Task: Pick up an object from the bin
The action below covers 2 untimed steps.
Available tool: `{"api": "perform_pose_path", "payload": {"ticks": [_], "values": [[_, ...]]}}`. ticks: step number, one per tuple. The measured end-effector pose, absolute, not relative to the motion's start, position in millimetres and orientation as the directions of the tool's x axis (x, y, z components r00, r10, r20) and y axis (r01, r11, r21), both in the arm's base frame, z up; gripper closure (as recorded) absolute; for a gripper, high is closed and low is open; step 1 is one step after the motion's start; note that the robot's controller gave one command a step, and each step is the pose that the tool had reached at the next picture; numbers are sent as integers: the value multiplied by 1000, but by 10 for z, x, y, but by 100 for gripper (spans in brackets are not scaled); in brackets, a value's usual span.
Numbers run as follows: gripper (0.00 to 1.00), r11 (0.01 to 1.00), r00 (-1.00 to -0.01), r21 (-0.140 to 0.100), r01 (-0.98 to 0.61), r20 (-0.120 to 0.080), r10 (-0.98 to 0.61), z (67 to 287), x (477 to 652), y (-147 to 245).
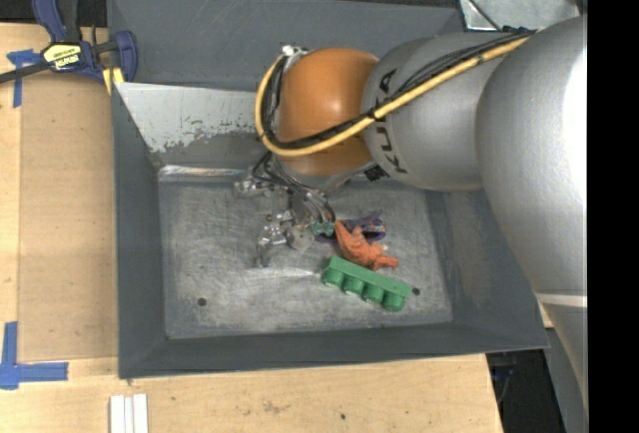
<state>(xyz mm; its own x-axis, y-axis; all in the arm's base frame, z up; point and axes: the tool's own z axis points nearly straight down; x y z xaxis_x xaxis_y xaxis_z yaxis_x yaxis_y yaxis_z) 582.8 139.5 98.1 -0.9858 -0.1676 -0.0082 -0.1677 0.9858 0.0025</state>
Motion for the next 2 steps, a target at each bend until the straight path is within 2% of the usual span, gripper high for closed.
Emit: {"api": "perform_pose_path", "payload": {"ticks": [1,2], "values": [[0,995,-995,0,-100,1,-100,946,6010,1111],[0,997,-997,1,76,1,76,990,5951,771]]}}
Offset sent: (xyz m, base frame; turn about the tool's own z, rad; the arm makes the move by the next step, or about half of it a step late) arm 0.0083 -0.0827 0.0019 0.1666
